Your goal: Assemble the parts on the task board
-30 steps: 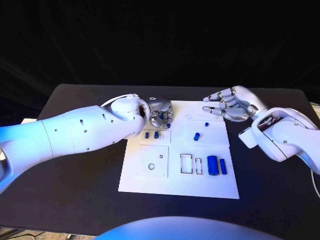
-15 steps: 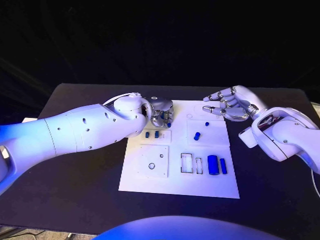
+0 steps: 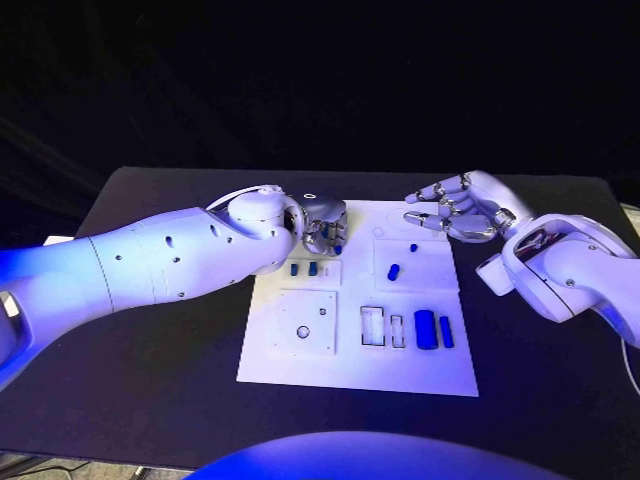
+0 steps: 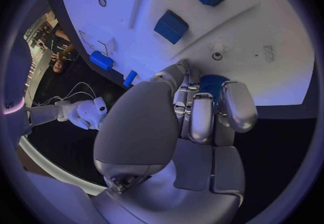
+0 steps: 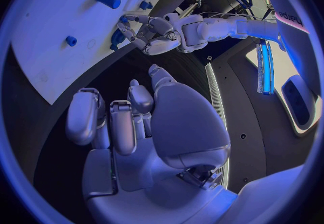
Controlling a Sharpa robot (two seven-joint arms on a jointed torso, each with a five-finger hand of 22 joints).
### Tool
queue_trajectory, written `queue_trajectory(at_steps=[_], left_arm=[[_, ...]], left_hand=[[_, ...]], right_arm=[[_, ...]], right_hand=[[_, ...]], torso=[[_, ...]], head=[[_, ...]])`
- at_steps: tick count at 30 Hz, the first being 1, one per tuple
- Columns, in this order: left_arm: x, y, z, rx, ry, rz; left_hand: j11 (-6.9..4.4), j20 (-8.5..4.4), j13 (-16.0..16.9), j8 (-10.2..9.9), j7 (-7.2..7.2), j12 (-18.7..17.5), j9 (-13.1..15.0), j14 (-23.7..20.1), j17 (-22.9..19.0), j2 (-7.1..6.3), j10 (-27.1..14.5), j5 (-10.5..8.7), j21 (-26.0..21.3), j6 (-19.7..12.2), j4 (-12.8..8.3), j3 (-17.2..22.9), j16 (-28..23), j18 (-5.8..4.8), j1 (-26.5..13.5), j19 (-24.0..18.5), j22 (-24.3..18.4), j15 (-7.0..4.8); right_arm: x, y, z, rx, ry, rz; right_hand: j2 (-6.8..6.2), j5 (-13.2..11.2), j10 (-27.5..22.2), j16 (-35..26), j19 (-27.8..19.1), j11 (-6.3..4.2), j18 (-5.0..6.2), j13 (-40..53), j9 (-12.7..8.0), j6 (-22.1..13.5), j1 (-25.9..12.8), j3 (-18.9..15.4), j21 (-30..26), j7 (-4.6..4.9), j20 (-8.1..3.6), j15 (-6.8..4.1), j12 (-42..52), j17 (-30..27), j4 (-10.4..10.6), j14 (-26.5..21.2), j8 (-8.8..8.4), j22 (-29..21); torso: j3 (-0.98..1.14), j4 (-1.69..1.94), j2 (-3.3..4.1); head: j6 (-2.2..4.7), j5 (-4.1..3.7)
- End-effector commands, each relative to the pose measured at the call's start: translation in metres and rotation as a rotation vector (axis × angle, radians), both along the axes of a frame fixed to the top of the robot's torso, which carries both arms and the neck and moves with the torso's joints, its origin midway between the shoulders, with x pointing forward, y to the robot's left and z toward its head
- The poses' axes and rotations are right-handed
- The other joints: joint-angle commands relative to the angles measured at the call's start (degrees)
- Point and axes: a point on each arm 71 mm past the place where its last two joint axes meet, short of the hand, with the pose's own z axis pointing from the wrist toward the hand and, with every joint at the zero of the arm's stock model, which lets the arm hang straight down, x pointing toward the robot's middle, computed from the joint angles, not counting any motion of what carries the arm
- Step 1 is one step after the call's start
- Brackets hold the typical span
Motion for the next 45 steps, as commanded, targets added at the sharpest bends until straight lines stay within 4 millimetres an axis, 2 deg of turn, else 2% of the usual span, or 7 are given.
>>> queue_trajectory(at_steps=[1, 9, 20, 28, 36, 40, 45], left_arm=[[-0.0037, -0.0012, -0.0081, 0.031, 0.046, -0.013], [-0.0043, -0.0021, -0.008, 0.031, 0.048, -0.014], [-0.0056, -0.0045, -0.007, 0.021, 0.045, -0.017], [-0.0054, -0.0047, -0.0074, 0.025, 0.048, -0.013], [-0.005, -0.0051, -0.0076, 0.027, 0.05, -0.012], [-0.0048, -0.0062, -0.0063, 0.011, 0.036, -0.016], [-0.0042, -0.0067, -0.0036, -0.033, 0.014, -0.015]], left_hand=[[-0.07, 0.01, -0.25, -0.35, -0.02, -0.35, -0.1, 2.21, -0.06, -0.36, 0.32, -0.23, 0.25, 0.4, 0.03, 0.42, -0.14, -0.94, -0.42, 0.37, 0.11, -0.35], [0.06, 0.05, -0.45, -0.63, 0.07, -0.83, -0.25, 2.19, -0.21, -0.43, 0.29, -0.22, 0.34, 0.6, -0.14, 0.87, -0.13, -0.96, -0.59, 0.3, 0.26, -0.28], [0.19, 0.19, -0.91, -2.34, -0.12, -2.16, -1.04, 2.13, -0.59, -1.13, 0.05, -0.25, 0.5, -0.57, -0.54, 1.77, -0.06, -0.95, -1.43, 0.13, 0.6, -0.16], [0.24, 0.22, -0.97, -2.44, -0.12, -2.39, -1.09, 2.12, -0.65, -1.08, -0.03, -0.25, 0.51, -0.44, -0.53, 1.94, -0.04, -0.95, -1.63, 0.1, 0.65, -0.13], [0.21, 0.29, -0.76, -1.56, 0.22, -2.43, -0.73, 2.08, -0.85, 0.19, 1.84, -0.32, 0.61, 2.91, -0.97, 3.28, 0.13, -0.94, -1.81, -0.01, 0.93, -0.14], [-0.25, 0.1, -0.45, -1.0, -0.08, -2.46, -0.44, 2.08, -0.88, 1.31, 3.89, -1.62, 0.72, 5.1, -1.94, 4.53, 0.29, -0.92, -1.13, -0.05, 1.16, -0.48], [-0.6, -0.2, -0.18, -0.84, -0.29, -2.91, -0.26, 2.12, -0.83, 1.87, 5.44, -2.31, 1.15, 6.56, -2.97, 5.59, 0.52, -1.01, -0.99, 0.07, 1.68, -0.78]], right_arm=[[-0.0006, 0.0012, -0.0007, -0.004, 0.004, 0.015], [-0.0006, 0.0014, -0.0007, -0.004, 0.005, 0.016], [-0.0006, 0.0016, -0.0008, -0.004, 0.005, 0.016], [-0.0007, 0.0018, -0.0008, -0.004, 0.006, 0.017], [-0.0008, 0.0019, -0.0009, -0.005, 0.008, 0.018], [-0.0008, 0.0023, -0.001, -0.006, 0.009, 0.02], [-0.0007, 0.0025, -0.0012, -0.006, 0.011, 0.021]], right_hand=[[0.43, 0.28, -0.12, -0.26, -0.35, -0.03, 0.37, 0.08, 0.05, 0.16, -0.03, -0.23, -0.26, 0.12, -0.08, 0.15, 0.25, 5.19, -0.06, 3.67, 0.12, 0.01], [0.49, 0.3, -0.12, -0.28, -0.33, -0.04, 0.37, 0.07, 0.05, 0.17, 0.02, -0.21, -0.25, 0.12, -0.09, 0.14, 0.24, 5.17, -0.08, 3.67, 0.13, 0.03], [0.49, 0.3, -0.12, -0.28, -0.33, -0.04, 0.37, 0.07, 0.05, 0.17, 0.02, -0.21, -0.25, 0.12, -0.09, 0.14, 0.24, 5.17, -0.08, 3.67, 0.13, 0.03], [0.49, 0.3, -0.12, -0.28, -0.33, -0.04, 0.37, 0.07, 0.05, 0.17, 0.02, -0.21, -0.25, 0.12, -0.09, 0.14, 0.24, 5.17, -0.08, 3.67, 0.13, 0.03], [0.49, 0.3, -0.12, -0.28, -0.33, -0.04, 0.37, 0.07, 0.05, 0.17, 0.02, -0.21, -0.25, 0.12, -0.09, 0.14, 0.24, 5.17, -0.08, 3.67, 0.13, 0.03], [0.49, 0.3, -0.12, -0.28, -0.33, -0.04, 0.37, 0.07, 0.05, 0.17, 0.02, -0.21, -0.25, 0.12, -0.09, 0.14, 0.24, 5.17, -0.08, 3.67, 0.13, 0.03], [0.52, 0.3, -0.1, -0.28, -0.32, -0.04, 0.37, 0.1, 0.05, 0.17, 0.04, -0.2, -0.24, 0.12, -0.09, 0.14, 0.29, 5.17, -0.08, 3.67, 0.13, 0.05]], torso=[[0.01, 0.05, -0.02], [0.0, 0.05, -0.03], [-0.01, 0.06, 0.0], [0.01, 0.04, -0.02], [0.01, 0.04, -0.01], [0.0, 0.07, -0.02], [-0.01, 0.05, -0.04]], head=[[-0.04, -0.08], [-0.04, 0.0], [-0.05, -0.05], [-0.08, -0.08], [-0.05, -0.04], [-0.09, -0.08], [-0.06, -0.05]])
